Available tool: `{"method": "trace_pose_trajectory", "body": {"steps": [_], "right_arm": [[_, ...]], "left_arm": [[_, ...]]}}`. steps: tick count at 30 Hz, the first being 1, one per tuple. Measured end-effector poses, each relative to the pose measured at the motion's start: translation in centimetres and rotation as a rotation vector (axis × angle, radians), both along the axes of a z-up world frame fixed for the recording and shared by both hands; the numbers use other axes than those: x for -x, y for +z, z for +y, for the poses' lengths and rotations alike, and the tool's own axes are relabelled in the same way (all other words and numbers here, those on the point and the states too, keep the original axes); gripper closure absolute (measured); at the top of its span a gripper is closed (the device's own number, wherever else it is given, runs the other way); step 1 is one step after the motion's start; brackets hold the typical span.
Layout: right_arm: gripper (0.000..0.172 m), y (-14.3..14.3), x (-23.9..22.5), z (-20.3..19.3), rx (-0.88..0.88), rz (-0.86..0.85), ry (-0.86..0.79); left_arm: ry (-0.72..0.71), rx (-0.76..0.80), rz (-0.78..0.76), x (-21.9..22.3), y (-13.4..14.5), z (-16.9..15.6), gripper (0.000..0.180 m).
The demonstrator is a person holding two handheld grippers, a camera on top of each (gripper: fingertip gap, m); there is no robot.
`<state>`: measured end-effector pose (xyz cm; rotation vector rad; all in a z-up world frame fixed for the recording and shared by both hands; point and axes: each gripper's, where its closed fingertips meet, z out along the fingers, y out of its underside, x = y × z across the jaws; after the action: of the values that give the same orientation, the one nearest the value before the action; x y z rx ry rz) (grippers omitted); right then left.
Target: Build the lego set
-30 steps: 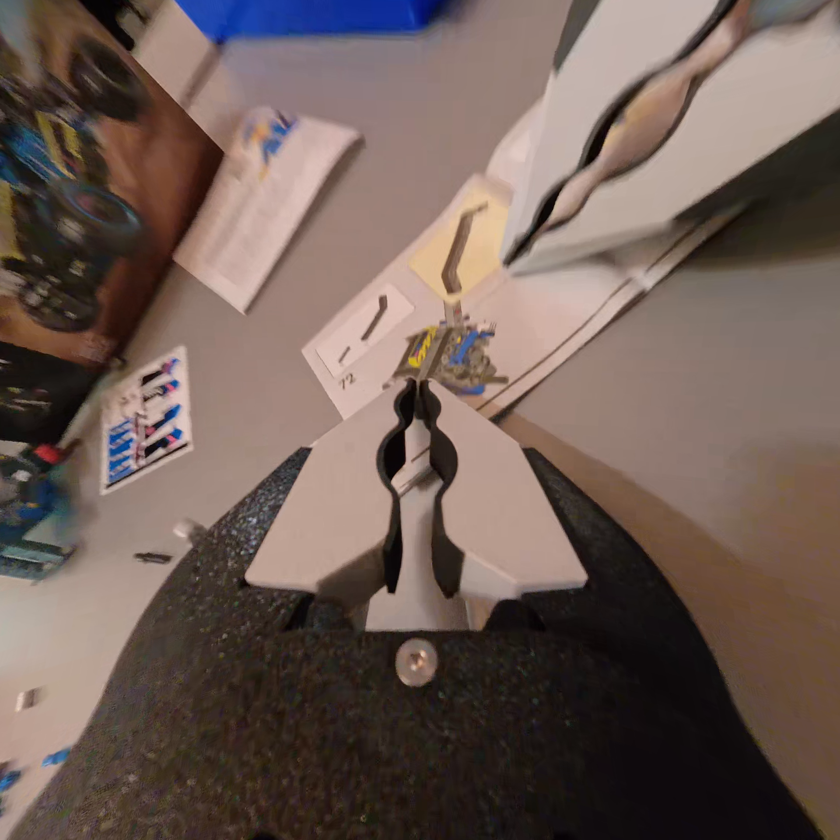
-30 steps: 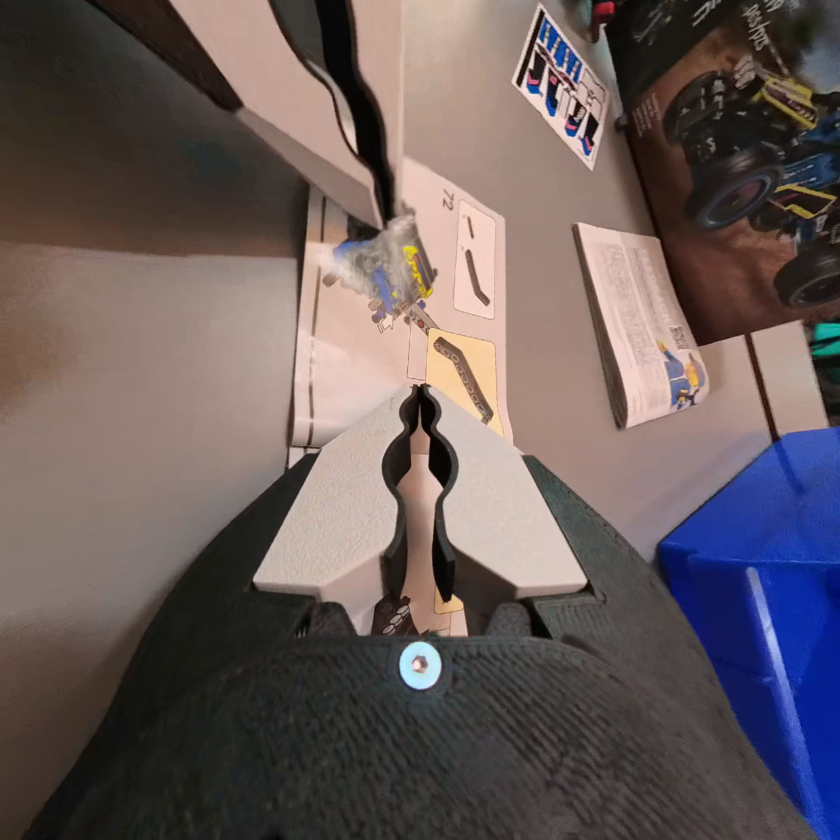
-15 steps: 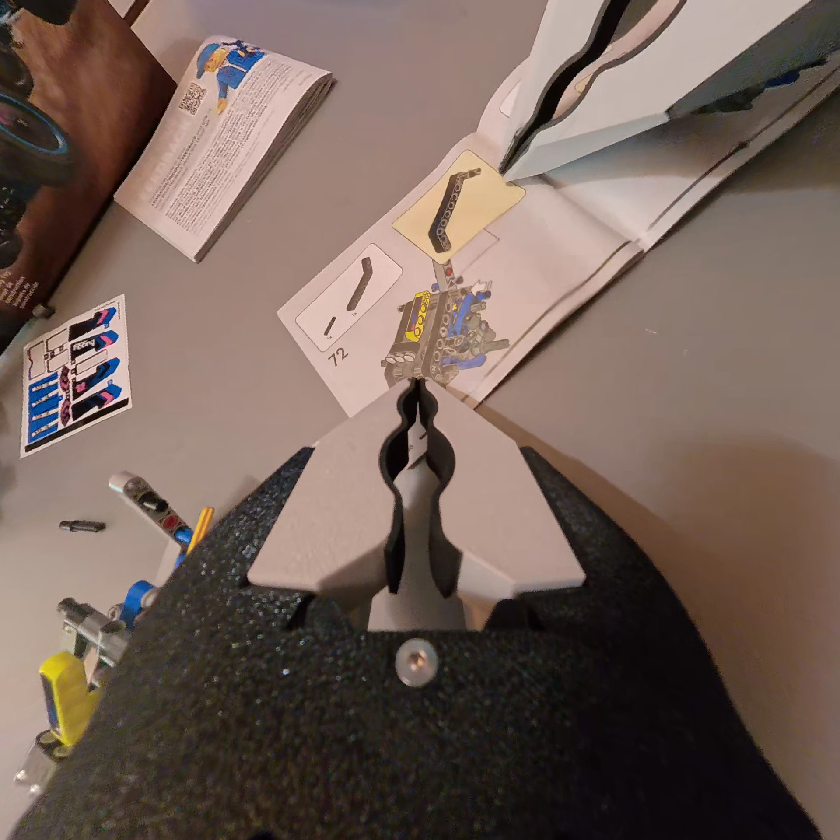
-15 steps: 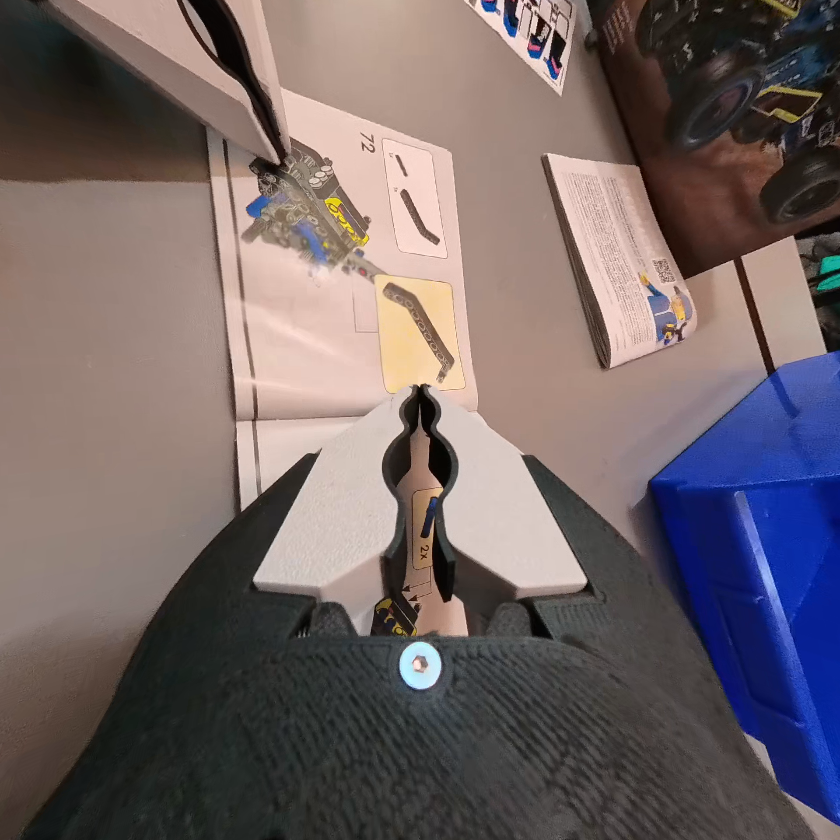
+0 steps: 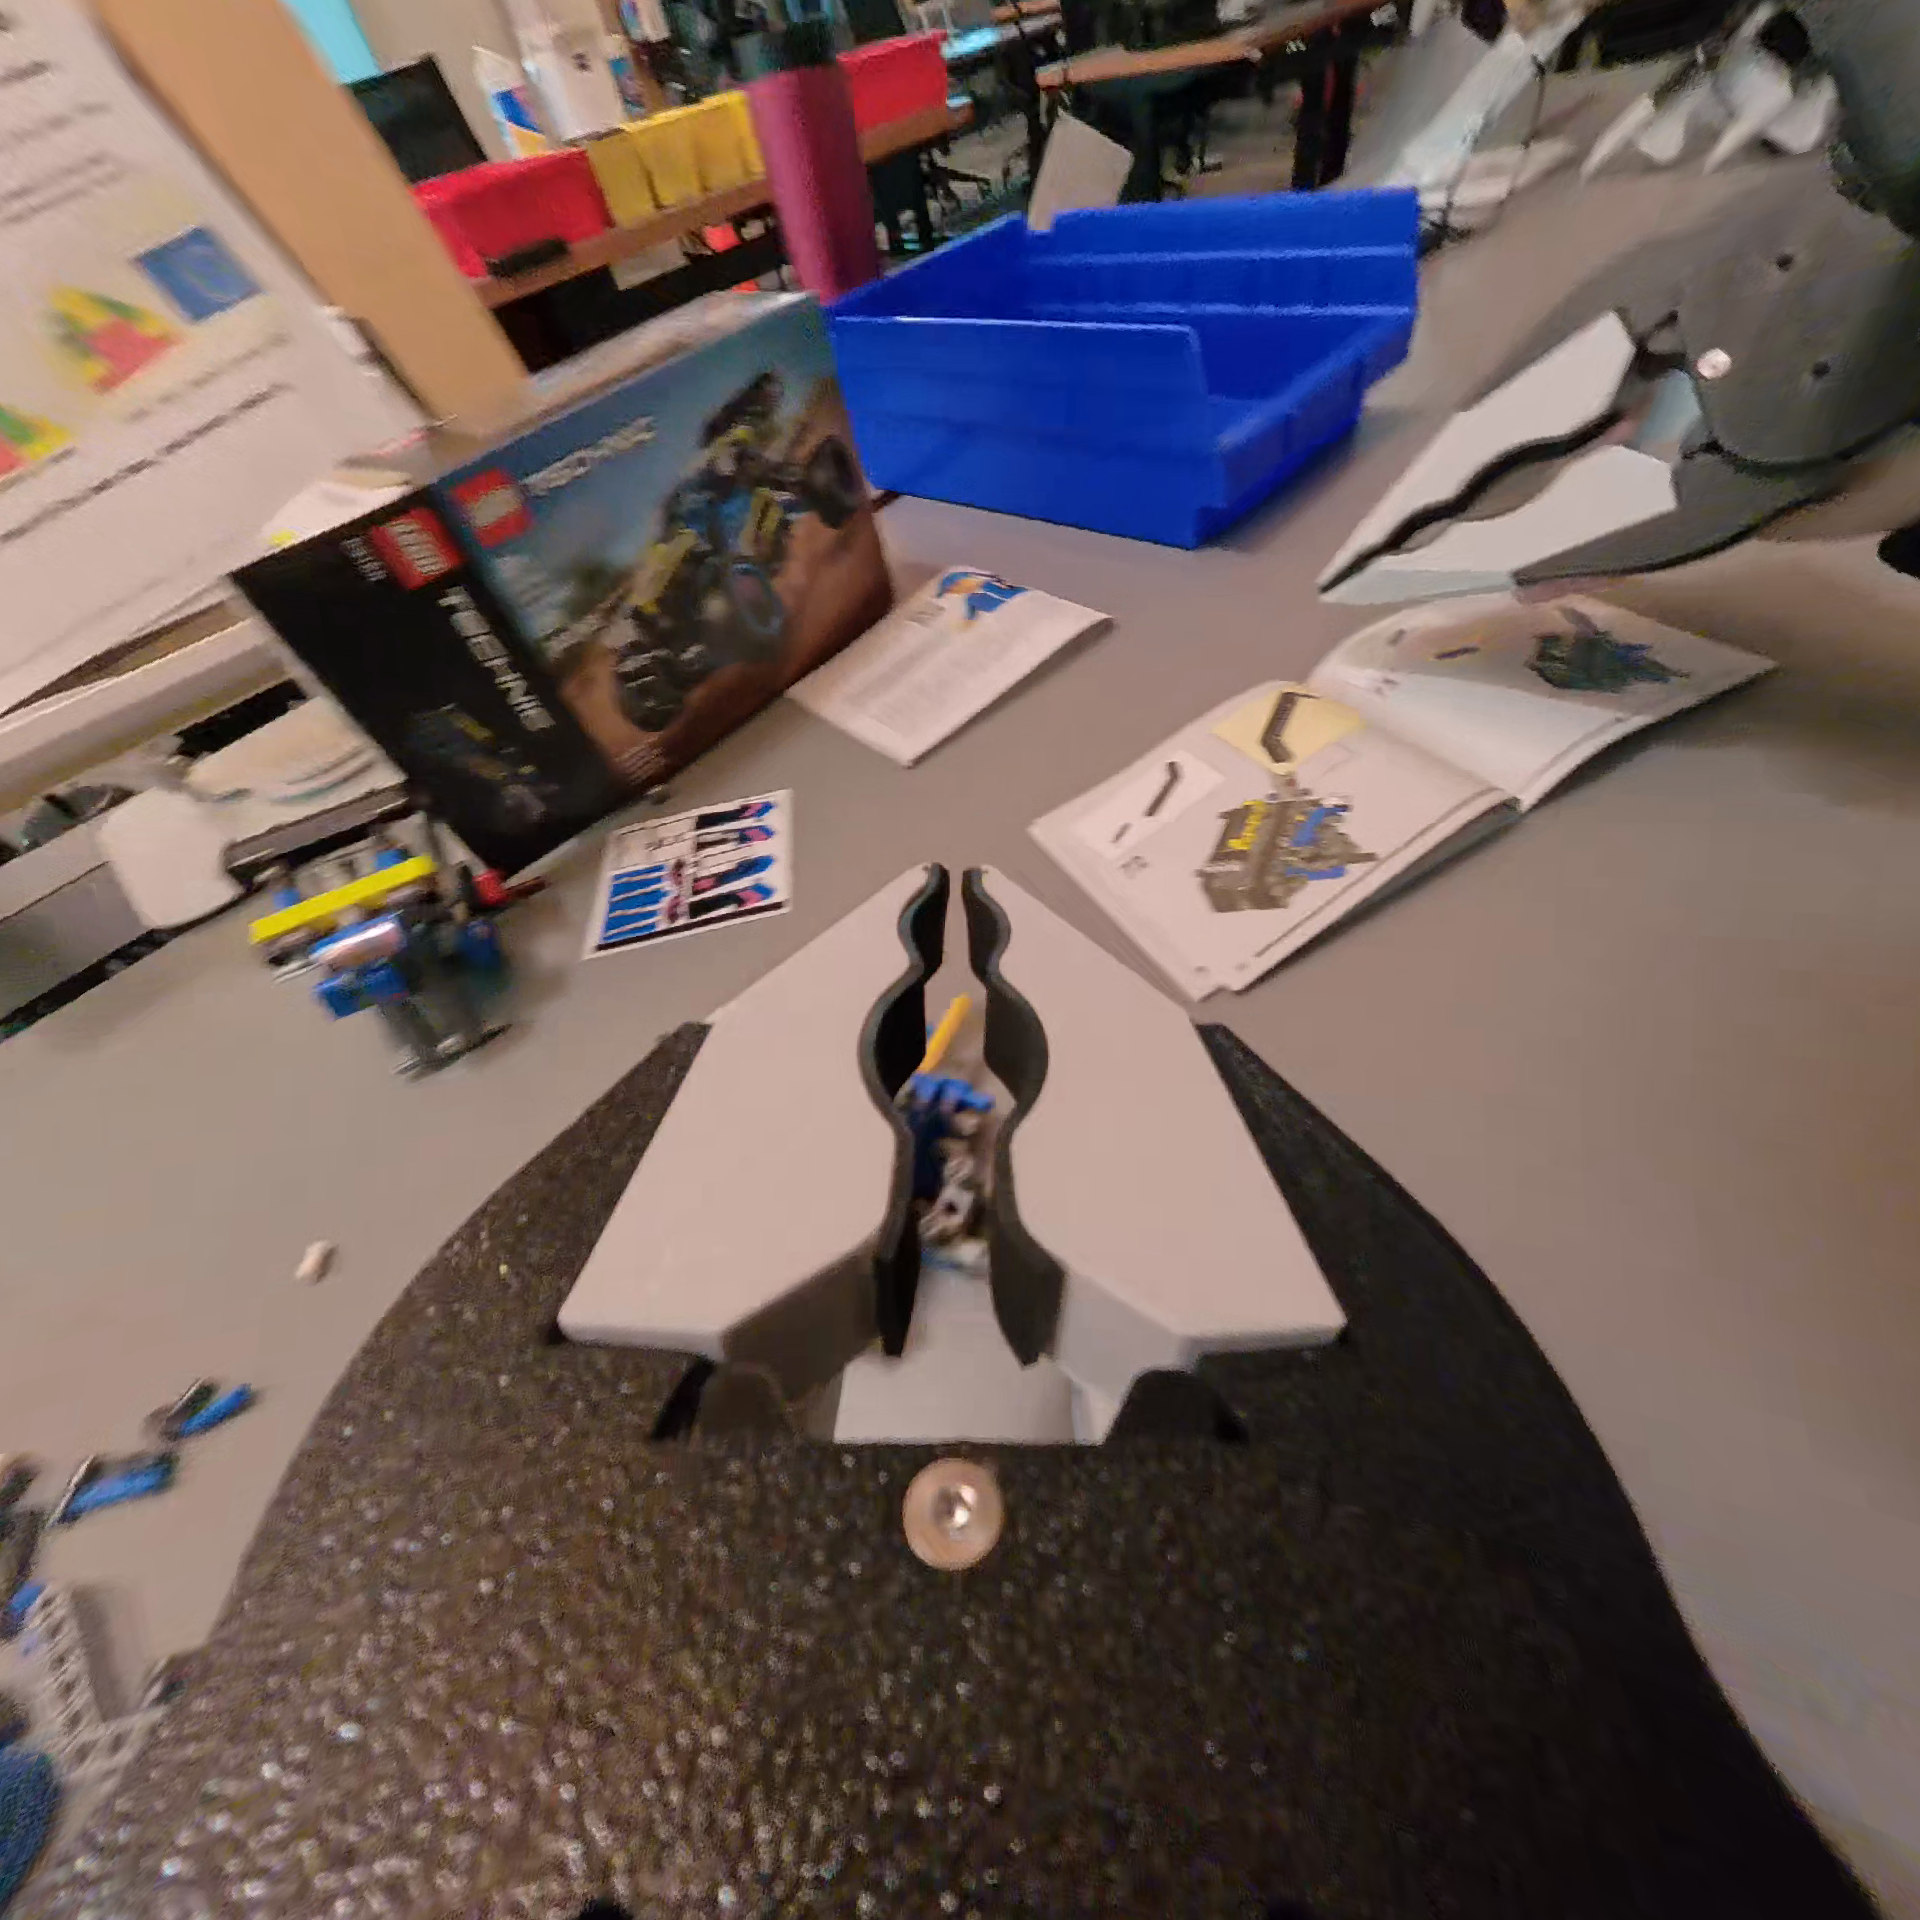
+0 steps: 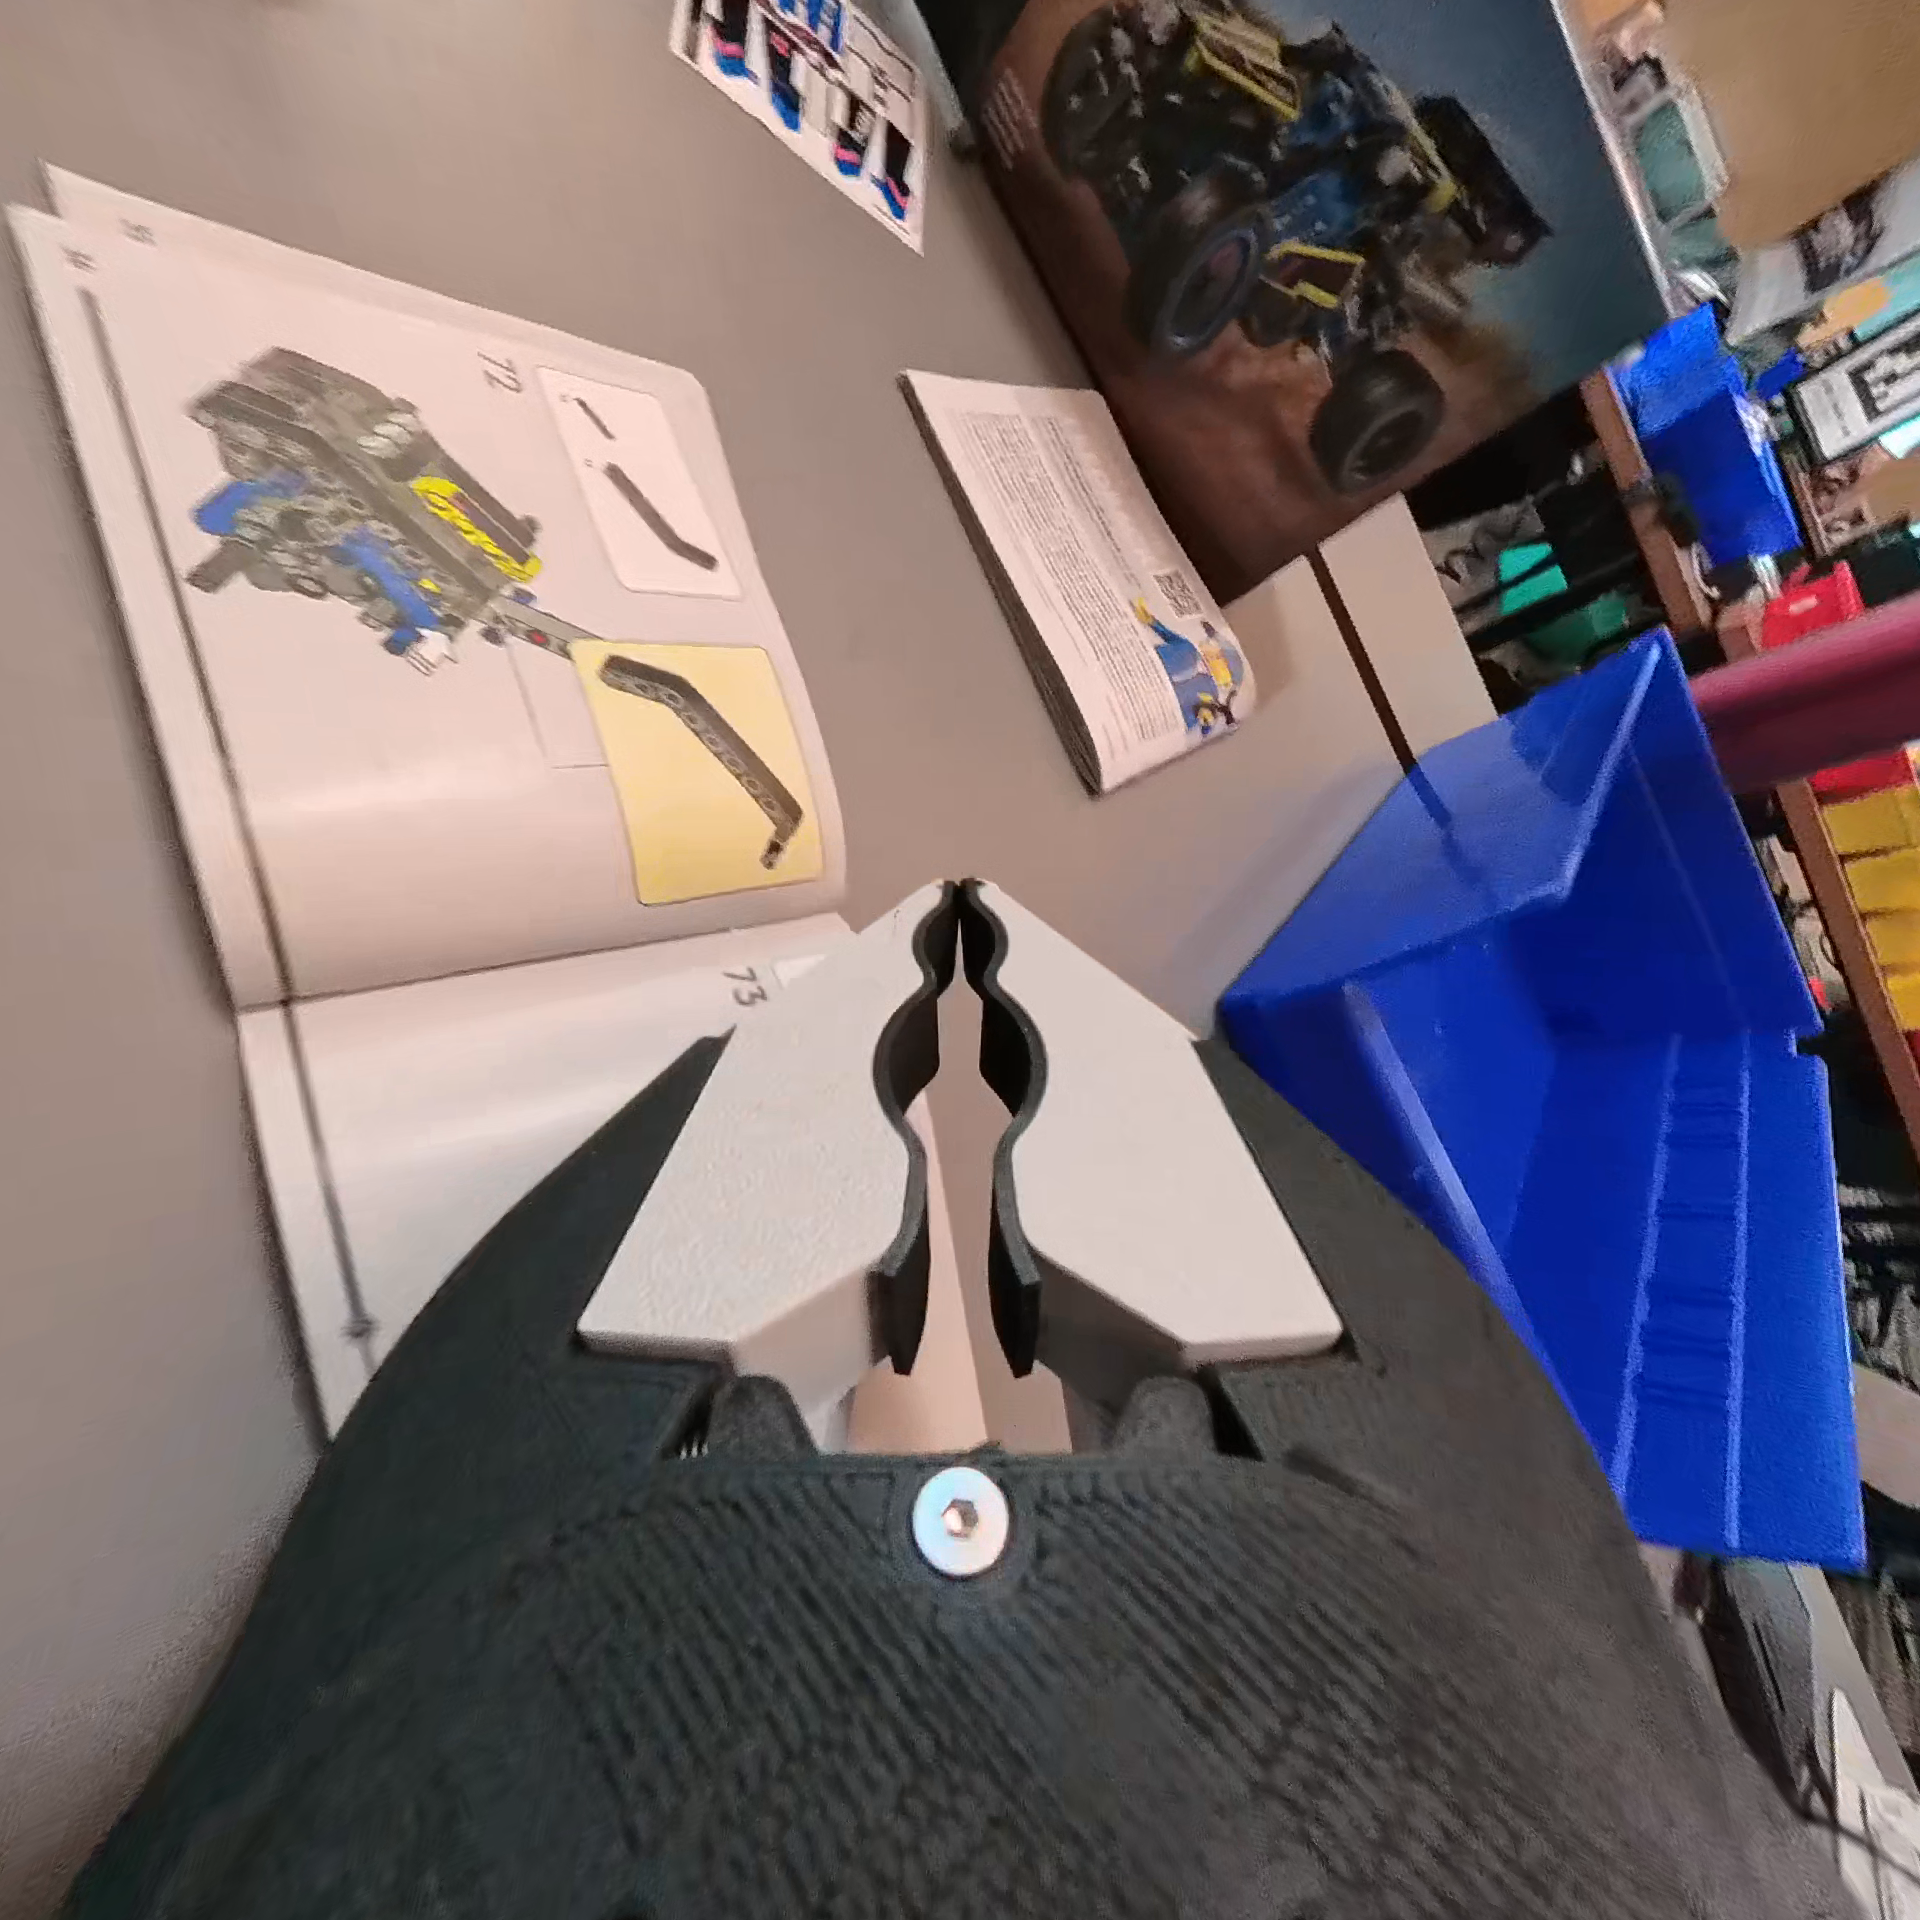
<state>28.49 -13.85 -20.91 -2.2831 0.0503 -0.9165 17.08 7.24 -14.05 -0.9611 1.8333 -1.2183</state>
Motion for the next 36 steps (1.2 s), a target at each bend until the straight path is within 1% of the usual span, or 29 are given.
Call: {"method": "trace_pose_trajectory", "body": {"steps": [1, 4, 7, 10, 13, 15, 16, 18, 19, 20, 21, 25, 26, 31, 33, 36], "right_arm": [[0.172, 0.1, -0.3, -0.4, -0.007, -0.002, -0.018], [0.172, 0.5, -0.7, -1.5, -0.051, -0.003, -0.052], [0.172, 0.9, -0.6, -1.7, -0.088, 0.001, -0.042], [0.172, 1.1, -0.6, -1.6, -0.091, -0.009, -0.035], [0.172, 0.9, -0.8, -1.3, -0.101, 0.008, -0.029], [0.17, 0.6, -0.8, -0.9, -0.113, 0.038, -0.02], [0.168, 0.4, -0.8, -0.7, -0.118, 0.053, -0.012], [0.161, 0.2, -0.3, 0.0, -0.148, 0.104, 0.034], [0.157, 0.0, 0.5, 0.6, -0.169, 0.16, 0.083], [0.155, -0.3, 1.4, 1.1, -0.179, 0.216, 0.138], [0.155, -0.2, 1.8, 1.4, -0.19, 0.234, 0.163], [0.155, 0.2, 1.2, 1.8, -0.22, 0.231, 0.152], [0.156, 0.4, 1.0, 2.0, -0.226, 0.223, 0.152], [0.156, 1.6, 0.4, 3.2, -0.27, 0.205, 0.183], [0.156, 1.8, 0.6, 3.4, -0.287, 0.21, 0.197], [0.156, 2.0, 1.1, 3.1, -0.285, 0.213, 0.208]], "left_arm": [[0.017, 0.013, 0.009, 0.0, 0.1, 1.6, 0.18], [0.086, 0.033, 0.031, -0.2, 0.0, 6.5, 0.18], [0.131, 0.058, 0.007, -0.7, 0.4, 10.0, 0.179], [0.215, 0.041, 0.028, -1.7, 0.2, 13.2, 0.178], [0.239, 0.025, 0.038, -2.7, 0.2, 14.8, 0.176], [0.199, 0.013, 0.063, -3.5, -0.2, 14.7, 0.176], [0.146, 0.0, 0.082, -3.8, -0.4, 14.1, 0.176], [-0.012, -0.039, 0.137, -4.3, -1.4, 12.3, 0.175], [-0.096, -0.068, 0.178, -4.4, -2.0, 11.4, 0.173], [-0.162, -0.106, 0.217, -4.6, -2.7, 10.8, 0.169], [-0.221, -0.153, 0.241, -4.9, -3.4, 10.4, 0.167], [-0.448, -0.293, 0.281, -6.4, -5.8, 8.8, 0.165], [-0.491, -0.316, 0.303, -6.8, -6.4, 8.5, 0.162], [-0.68, -0.475, 0.349, -8.5, -9.4, 7.1, 0.161], [-0.73, -0.522, 0.385, -9.0, -10.6, 6.9, 0.161], [-0.768, -0.491, 0.455, -8.9, -11.2, 6.4, 0.165]]}}
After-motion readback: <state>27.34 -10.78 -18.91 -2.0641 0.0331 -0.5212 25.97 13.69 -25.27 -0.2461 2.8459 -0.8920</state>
